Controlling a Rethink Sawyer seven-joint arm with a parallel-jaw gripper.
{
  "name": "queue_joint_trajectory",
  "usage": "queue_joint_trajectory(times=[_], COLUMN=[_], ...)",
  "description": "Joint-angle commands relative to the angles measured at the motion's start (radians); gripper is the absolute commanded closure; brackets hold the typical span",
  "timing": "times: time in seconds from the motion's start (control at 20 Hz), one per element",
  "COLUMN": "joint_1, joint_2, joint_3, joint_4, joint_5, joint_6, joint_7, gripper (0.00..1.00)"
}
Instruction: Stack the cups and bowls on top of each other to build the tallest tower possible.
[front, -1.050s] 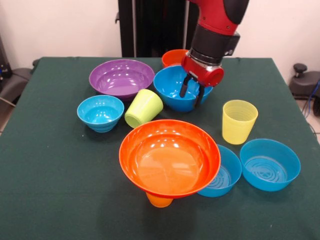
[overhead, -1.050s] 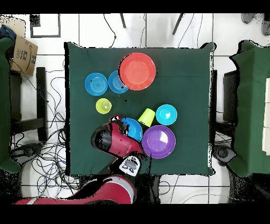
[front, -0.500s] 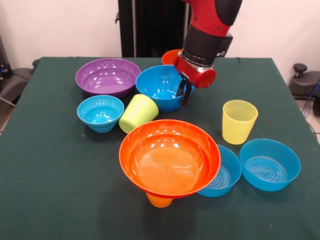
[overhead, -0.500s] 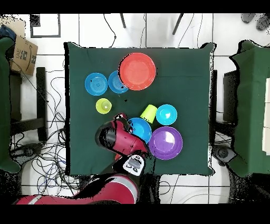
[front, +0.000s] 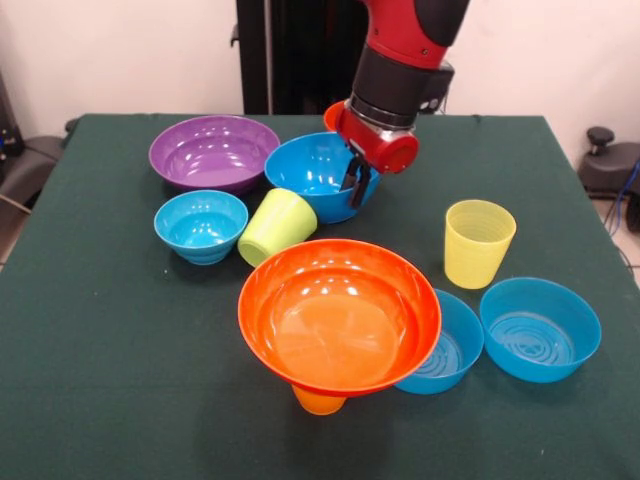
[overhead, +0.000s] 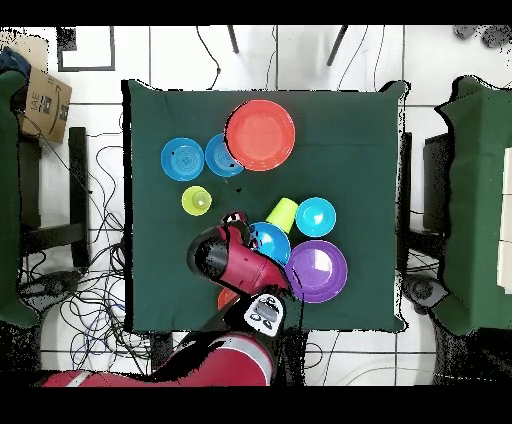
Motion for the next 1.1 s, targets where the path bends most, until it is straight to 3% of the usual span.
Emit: queue_joint_trajectory(times=[0.05, 0.65, 1.1], joint_1=[0.006, 0.057, 0.093], joint_2=[-0.072, -0.189, -0.196], joint_3=[0.079, -0.004, -0.056], joint_4=[-0.039, -0.086, -0.159], joint_5=[-0.018, -0.041, -0.05], joint_6=[0.262, 0.553, 0.664], joint_7=[0.078, 0.115, 0.142], gripper=[1.0, 1.0, 1.0])
